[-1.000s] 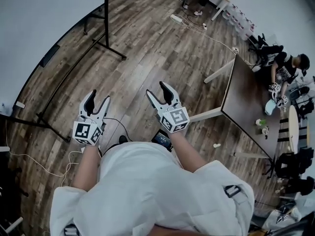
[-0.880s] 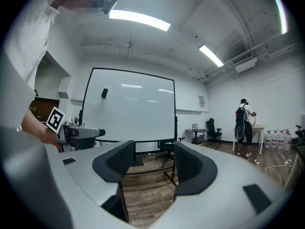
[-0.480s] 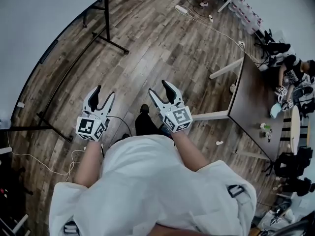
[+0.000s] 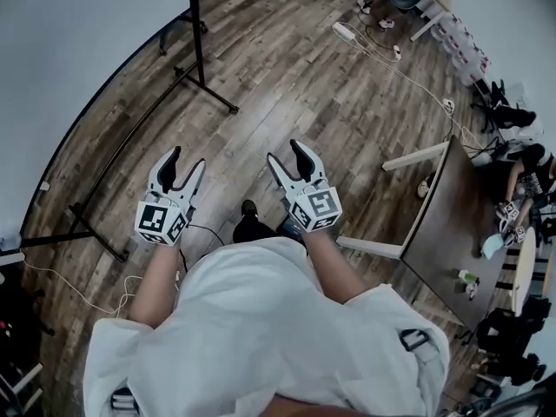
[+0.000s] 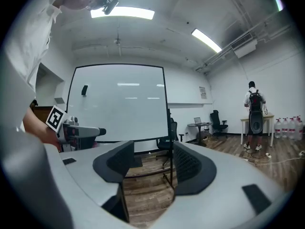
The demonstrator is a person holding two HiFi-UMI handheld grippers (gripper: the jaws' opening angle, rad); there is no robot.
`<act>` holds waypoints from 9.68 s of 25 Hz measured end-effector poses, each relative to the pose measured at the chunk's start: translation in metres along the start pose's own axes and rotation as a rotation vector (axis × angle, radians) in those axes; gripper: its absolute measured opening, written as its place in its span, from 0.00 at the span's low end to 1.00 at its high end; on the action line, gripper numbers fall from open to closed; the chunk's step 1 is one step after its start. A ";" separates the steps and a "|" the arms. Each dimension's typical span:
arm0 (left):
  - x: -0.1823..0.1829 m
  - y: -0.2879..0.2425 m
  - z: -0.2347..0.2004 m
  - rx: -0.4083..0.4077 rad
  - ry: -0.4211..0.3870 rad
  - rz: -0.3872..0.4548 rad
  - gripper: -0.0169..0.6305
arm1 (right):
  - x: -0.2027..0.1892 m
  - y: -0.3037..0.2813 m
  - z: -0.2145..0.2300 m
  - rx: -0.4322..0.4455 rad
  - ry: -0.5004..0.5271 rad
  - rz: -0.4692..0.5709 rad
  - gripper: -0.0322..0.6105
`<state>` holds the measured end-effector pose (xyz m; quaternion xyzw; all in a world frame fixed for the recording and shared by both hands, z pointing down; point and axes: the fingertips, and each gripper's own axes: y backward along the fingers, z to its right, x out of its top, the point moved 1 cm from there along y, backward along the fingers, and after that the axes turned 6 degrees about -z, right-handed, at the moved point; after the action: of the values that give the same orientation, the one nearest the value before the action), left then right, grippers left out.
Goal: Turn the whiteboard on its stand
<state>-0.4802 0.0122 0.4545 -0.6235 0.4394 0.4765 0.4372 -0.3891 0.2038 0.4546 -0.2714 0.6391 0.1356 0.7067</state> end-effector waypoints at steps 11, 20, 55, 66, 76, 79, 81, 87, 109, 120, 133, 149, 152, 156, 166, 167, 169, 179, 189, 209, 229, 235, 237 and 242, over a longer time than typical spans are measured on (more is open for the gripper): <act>0.038 -0.169 -0.030 0.074 -0.003 0.003 0.44 | 0.039 -0.107 0.139 0.124 0.012 0.030 0.45; 0.047 -0.249 -0.058 0.093 -0.008 0.003 0.44 | 0.032 -0.155 0.194 0.160 -0.010 0.013 0.45; 0.078 -0.460 -0.361 0.425 0.127 0.039 0.44 | 0.153 -0.616 0.265 0.773 0.117 -0.057 0.45; 0.100 -0.465 -0.369 0.810 0.134 0.089 0.43 | 0.178 -0.715 0.247 1.180 0.137 -0.059 0.52; 0.138 -0.464 -0.345 1.011 0.112 0.151 0.43 | 0.200 -0.759 0.216 1.463 0.210 -0.060 0.52; 0.145 -0.462 -0.330 1.055 0.088 0.166 0.43 | 0.204 -0.758 0.205 1.527 0.239 -0.062 0.52; 0.144 -0.458 -0.321 1.090 0.086 0.172 0.43 | 0.206 -0.754 0.198 1.565 0.255 -0.060 0.52; 0.131 -0.450 -0.294 1.185 0.117 0.194 0.43 | 0.209 -0.738 0.175 1.618 0.313 -0.026 0.51; 0.138 -0.469 -0.315 1.040 0.114 0.200 0.42 | 0.209 -0.752 0.181 1.595 0.339 0.026 0.32; 0.137 -0.491 -0.313 0.889 0.113 0.189 0.42 | 0.212 -0.757 0.198 1.579 0.368 -0.002 0.32; 0.135 -0.530 -0.304 0.775 0.099 0.137 0.42 | 0.212 -0.771 0.230 1.541 0.365 -0.031 0.32; 0.164 -0.613 -0.318 0.902 0.061 0.082 0.42 | 0.228 -0.795 0.319 1.535 0.333 -0.014 0.32; 0.166 -0.630 -0.318 0.884 0.054 0.080 0.42 | 0.228 -0.799 0.335 1.533 0.327 -0.013 0.32; 0.164 -0.647 -0.314 0.871 0.049 0.076 0.42 | 0.225 -0.798 0.352 1.538 0.337 -0.015 0.32; 0.167 -0.691 -0.313 0.864 0.051 0.080 0.42 | 0.229 -0.808 0.398 1.541 0.346 -0.004 0.32; 0.167 -0.695 -0.313 0.862 0.051 0.081 0.42 | 0.230 -0.809 0.402 1.542 0.347 -0.004 0.32; 0.167 -0.704 -0.312 0.857 0.052 0.080 0.42 | 0.231 -0.810 0.410 1.543 0.346 -0.001 0.32; 0.172 -0.737 -0.309 0.834 0.048 0.077 0.42 | 0.236 -0.818 0.435 1.552 0.374 -0.005 0.32; 0.168 -0.742 -0.313 0.821 0.053 0.065 0.42 | 0.239 -0.843 0.462 1.498 0.367 -0.026 0.32; 0.183 -0.793 -0.318 0.780 0.031 0.048 0.42 | 0.251 -0.871 0.527 1.454 0.351 -0.026 0.31; 0.166 -0.795 -0.320 0.742 0.042 0.040 0.42 | 0.249 -0.899 0.582 1.380 0.295 -0.034 0.33; 0.164 -0.794 -0.324 0.742 0.042 0.041 0.42 | 0.251 -0.909 0.606 1.353 0.276 -0.032 0.33; 0.166 -0.800 -0.324 0.742 0.042 0.043 0.42 | 0.253 -0.912 0.619 1.342 0.266 -0.027 0.33; 0.172 -0.808 -0.323 0.738 0.031 0.045 0.42 | 0.257 -0.917 0.639 1.317 0.233 -0.012 0.33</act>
<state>0.3947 -0.1344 0.4408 -0.4213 0.6020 0.2859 0.6151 0.6724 -0.2285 0.4194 0.2004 0.6589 -0.3170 0.6520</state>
